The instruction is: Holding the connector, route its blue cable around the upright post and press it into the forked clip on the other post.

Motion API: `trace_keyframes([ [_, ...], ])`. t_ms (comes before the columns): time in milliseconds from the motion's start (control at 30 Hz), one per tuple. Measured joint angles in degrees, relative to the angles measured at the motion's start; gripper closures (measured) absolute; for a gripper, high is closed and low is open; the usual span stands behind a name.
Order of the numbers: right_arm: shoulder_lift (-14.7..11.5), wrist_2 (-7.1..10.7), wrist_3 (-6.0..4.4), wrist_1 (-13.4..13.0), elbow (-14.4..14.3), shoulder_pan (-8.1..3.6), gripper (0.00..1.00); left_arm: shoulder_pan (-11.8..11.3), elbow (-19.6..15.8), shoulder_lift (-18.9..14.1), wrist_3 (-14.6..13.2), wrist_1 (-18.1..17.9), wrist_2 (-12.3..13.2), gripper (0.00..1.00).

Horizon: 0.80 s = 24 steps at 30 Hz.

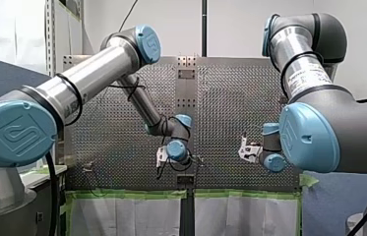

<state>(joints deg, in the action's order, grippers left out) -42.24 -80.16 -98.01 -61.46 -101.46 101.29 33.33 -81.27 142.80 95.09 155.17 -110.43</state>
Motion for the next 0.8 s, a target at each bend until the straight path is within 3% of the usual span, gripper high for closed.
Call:
trace_keyframes([
  [567, 0.0, 0.0, 0.1, 0.2, 0.0, 0.13, 1.0, 2.3, -4.1, -2.6, -0.9, 1.8, 0.2, 0.0],
  [633, 0.0, -0.01, 0.37, 0.5, 0.0, 0.25, 1.0, 2.6, -5.0, -2.8, -1.0, 1.7, 0.1, 0.0],
  [800, 0.0, -0.3, 2.31, 2.3, -0.1, 0.7, 1.0, 3.3, -7.2, -4.3, -1.0, 0.4, 0.1, 0.0],
])
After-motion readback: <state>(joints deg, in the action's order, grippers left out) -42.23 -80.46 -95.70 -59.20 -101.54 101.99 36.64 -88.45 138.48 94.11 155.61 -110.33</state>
